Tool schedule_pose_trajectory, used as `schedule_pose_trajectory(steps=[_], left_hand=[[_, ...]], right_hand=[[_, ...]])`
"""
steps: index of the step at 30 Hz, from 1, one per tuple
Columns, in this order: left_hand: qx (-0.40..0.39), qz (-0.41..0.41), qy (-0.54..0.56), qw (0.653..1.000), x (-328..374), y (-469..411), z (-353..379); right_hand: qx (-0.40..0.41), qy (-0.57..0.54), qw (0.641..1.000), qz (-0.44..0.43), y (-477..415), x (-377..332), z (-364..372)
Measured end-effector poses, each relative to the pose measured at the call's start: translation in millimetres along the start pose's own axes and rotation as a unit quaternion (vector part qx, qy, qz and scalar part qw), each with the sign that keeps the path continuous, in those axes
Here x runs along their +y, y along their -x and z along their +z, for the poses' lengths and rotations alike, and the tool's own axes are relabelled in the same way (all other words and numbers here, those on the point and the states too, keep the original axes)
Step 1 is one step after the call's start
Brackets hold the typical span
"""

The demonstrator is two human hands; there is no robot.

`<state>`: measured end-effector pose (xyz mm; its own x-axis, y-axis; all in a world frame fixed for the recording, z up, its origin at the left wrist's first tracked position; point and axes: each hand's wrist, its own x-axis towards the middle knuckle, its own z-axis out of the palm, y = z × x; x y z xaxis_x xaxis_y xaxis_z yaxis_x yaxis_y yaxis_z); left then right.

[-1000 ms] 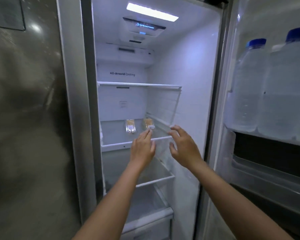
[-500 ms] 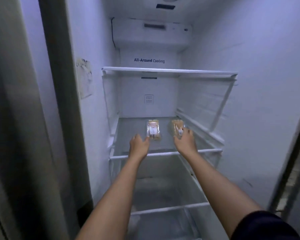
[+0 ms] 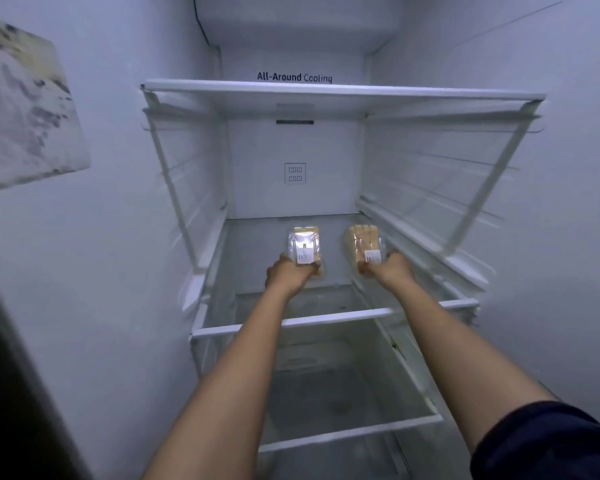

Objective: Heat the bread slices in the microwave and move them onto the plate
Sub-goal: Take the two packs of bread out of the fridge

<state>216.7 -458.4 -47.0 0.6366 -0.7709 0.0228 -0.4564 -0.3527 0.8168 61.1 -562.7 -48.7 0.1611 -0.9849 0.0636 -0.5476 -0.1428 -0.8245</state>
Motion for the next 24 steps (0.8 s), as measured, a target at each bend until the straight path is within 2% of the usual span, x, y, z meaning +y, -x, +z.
schedule_pose_trajectory(steps=[5,9,17,21,24], left_hand=[[0.034,-0.026,0.009,0.999,12,-7,8],[0.017,-0.032,0.045,0.998,19,-9,12],[-0.010,-0.041,0.118,0.992,22,-12,11],[-0.031,-0.032,0.104,0.994,24,-16,19],[-0.043,-0.024,0.113,0.992,24,-20,23]], right_hand=[[0.019,0.016,1.000,-0.005,3,-12,-2],[0.015,0.028,0.999,-0.021,4,-28,3],[-0.099,-0.001,0.995,-0.011,-3,-20,-12],[-0.172,-0.125,0.977,0.021,1,-17,-16],[-0.212,-0.160,0.964,0.021,3,-11,-21]])
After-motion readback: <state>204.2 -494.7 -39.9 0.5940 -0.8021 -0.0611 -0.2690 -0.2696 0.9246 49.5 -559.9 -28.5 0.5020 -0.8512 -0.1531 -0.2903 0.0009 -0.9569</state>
